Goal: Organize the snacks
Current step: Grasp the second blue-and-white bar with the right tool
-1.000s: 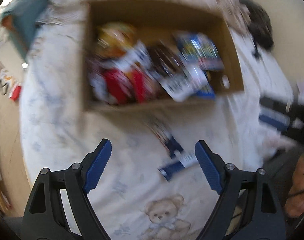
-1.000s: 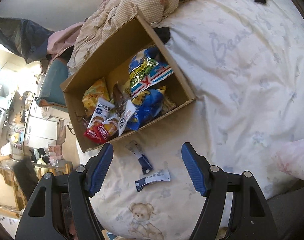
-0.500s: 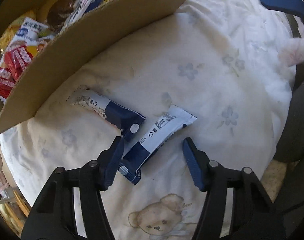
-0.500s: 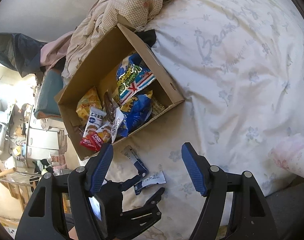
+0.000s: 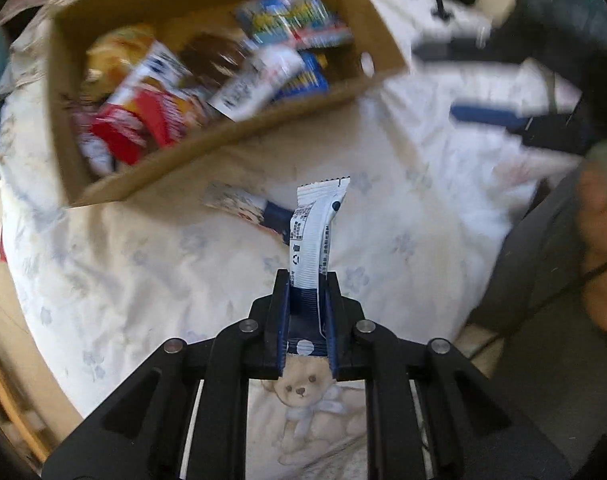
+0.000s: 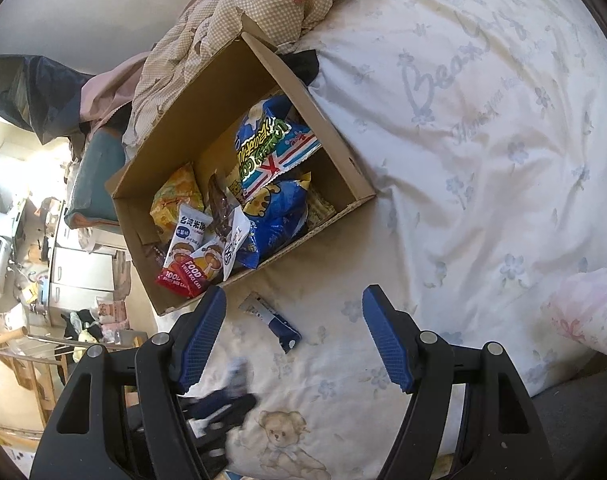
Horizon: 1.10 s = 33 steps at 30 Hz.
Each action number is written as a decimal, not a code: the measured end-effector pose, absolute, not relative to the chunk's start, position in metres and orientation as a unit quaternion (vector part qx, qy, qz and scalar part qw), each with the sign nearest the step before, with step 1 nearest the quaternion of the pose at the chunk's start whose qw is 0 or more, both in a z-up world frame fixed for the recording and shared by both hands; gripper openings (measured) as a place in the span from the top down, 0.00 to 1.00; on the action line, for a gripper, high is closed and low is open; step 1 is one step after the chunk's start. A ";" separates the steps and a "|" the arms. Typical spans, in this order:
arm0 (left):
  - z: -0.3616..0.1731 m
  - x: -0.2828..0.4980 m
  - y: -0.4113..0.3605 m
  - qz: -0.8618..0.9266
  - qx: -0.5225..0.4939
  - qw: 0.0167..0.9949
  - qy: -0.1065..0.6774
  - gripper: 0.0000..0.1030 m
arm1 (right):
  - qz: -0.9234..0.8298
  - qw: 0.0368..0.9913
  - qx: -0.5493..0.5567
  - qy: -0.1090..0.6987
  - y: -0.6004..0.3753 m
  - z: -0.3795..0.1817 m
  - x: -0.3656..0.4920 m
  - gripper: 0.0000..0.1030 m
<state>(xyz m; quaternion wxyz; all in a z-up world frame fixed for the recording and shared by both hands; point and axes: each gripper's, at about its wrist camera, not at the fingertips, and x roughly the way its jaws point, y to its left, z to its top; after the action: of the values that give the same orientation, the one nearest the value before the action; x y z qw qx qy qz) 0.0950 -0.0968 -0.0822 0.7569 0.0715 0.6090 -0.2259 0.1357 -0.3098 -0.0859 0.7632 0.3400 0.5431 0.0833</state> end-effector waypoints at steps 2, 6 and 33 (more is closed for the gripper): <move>-0.069 0.102 -0.077 -0.209 0.028 0.770 0.602 0.88 | 0.085 0.763 0.338 0.544 -0.308 -0.086 0.136 0.28; -0.061 0.104 -0.038 -0.124 -0.019 0.792 0.597 0.88 | 0.088 0.766 0.326 0.548 -0.302 -0.085 0.136 0.28; -0.081 0.120 0.024 0.028 -0.125 0.796 0.591 0.88 | 0.183 0.742 0.057 0.642 -0.158 -0.147 0.177 0.29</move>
<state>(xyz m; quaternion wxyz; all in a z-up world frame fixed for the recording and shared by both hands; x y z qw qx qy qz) 0.1200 0.0241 -0.0811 0.7960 -0.1252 0.5915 0.0280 0.1773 -0.1582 -0.1469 0.7422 0.0573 0.6421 0.1832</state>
